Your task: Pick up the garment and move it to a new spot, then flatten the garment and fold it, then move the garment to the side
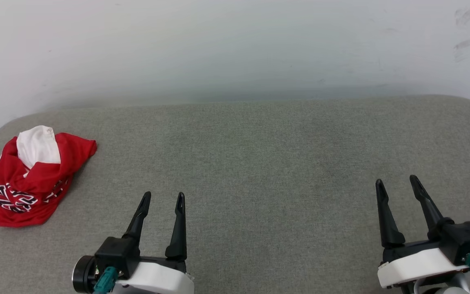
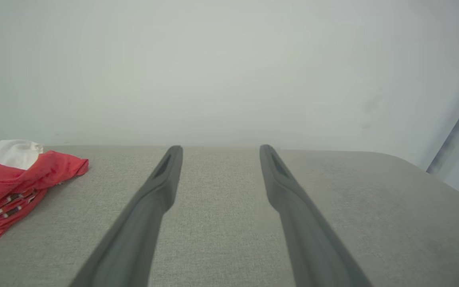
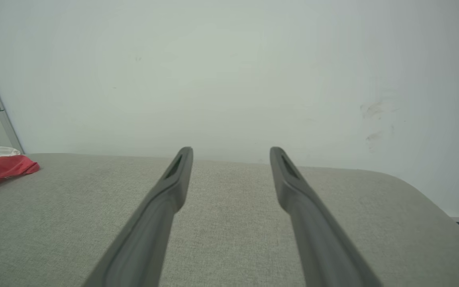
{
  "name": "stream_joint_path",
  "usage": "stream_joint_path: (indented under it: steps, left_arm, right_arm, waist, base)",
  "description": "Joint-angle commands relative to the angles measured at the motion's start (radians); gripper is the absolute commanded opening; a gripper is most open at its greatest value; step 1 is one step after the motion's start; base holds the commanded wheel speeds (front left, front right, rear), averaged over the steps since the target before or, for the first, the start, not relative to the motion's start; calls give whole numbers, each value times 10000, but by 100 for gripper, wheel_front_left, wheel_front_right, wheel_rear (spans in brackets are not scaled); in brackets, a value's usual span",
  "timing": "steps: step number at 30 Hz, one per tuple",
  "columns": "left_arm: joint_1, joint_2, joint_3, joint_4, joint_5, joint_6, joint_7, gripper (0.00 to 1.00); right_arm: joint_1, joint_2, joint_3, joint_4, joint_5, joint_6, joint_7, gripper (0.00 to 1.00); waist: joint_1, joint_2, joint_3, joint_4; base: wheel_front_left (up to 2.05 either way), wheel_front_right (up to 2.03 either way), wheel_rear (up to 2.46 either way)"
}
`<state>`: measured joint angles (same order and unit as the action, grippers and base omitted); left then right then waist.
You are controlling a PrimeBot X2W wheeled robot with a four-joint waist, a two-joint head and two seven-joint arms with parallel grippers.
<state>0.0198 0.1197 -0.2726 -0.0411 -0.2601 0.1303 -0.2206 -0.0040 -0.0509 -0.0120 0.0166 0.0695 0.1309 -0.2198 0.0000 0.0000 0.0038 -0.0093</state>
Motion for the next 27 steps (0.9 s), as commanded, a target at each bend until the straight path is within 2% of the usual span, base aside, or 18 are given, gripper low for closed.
stream_joint_path:
  steps: [1, 7, 11, 20, 27]
  left_arm:
    - [104, -35, 95, -86, 47, -79, -78, 100]
    - [391, -484, 881, 48, 228, -820, -190, 100]
    - [577, -647, 1192, 526, 769, -1282, -308, 100]
    - [527, -694, 1102, 1217, 1314, -1412, -460, 100]
    - [454, -696, 1023, 1272, 1293, -1325, -452, 100]
  right_arm:
    - [37, 8, 43, -25, -48, -3, -88, 100]
    - [135, 11, 129, 219, 624, -2, -205, 100]
    - [175, 12, 167, 502, 450, -3, -313, 100]
    - [141, 14, 209, 777, -206, -3, -462, 100]
    - [111, 14, 348, 888, 29, -3, -456, 100]
  waist:
    - [0, 0, -5, 3]
    - [0, 0, -33, -7]
    - [0, 0, -51, -23]
    - [0, 0, -93, -36]
    - [0, 0, -87, -7]
  base:
    - [0, 0, 0]
    - [0, 0, 0]
    - [0, 0, 0]
    - [0, 0, 0]
    - [0, 0, 0]
